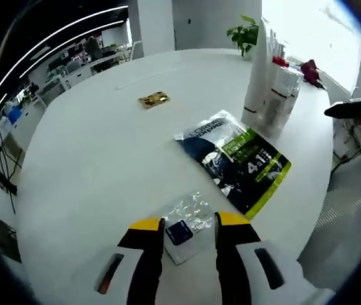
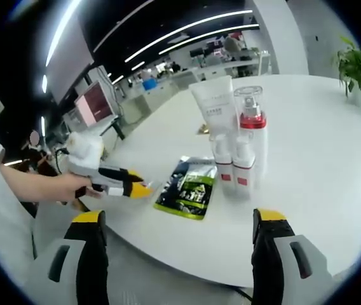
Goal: Arrange the skincare products in the storage area until every visible bottle or jar stands upright without overlapping.
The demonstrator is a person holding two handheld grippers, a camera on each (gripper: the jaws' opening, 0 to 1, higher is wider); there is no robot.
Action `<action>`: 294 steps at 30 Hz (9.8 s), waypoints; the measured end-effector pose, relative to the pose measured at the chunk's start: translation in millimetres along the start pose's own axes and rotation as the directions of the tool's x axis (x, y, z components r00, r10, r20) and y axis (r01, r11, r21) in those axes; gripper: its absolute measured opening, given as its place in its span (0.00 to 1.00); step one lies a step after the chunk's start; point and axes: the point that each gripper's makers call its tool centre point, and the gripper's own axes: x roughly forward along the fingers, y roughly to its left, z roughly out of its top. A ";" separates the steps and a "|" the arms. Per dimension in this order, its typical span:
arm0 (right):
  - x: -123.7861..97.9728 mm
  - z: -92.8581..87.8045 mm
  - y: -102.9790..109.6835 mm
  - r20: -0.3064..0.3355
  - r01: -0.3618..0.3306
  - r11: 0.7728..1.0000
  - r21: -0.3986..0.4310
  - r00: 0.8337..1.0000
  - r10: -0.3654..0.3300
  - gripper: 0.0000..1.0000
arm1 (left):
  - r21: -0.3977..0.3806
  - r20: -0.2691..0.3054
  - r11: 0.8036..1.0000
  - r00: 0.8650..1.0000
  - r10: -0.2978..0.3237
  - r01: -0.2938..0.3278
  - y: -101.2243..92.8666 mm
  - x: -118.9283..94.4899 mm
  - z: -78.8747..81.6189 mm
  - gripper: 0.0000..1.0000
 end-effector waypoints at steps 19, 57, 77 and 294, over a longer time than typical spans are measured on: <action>0.1 -0.4 -1.7 0.001 0.001 1.000 0.001 1.000 -0.001 0.94 | 0.038 0.000 0.999 1.000 0.029 -0.029 -2.5 10.6 -8.3 0.31; 2.8 0.3 -2.0 0.006 -0.012 0.999 -0.036 1.000 0.012 0.94 | -0.184 0.052 0.977 0.991 0.121 -0.110 24.6 -49.9 -24.3 0.48; 4.8 4.6 -3.5 0.038 -0.019 0.998 -0.058 0.999 0.021 0.93 | -0.347 0.093 0.928 0.980 0.176 -0.133 35.8 -97.8 -42.3 0.67; -0.5 0.3 -22.0 0.036 0.039 0.989 0.142 0.998 -0.045 0.97 | -0.344 -0.208 0.900 0.956 0.204 -0.267 92.5 134.7 159.8 0.32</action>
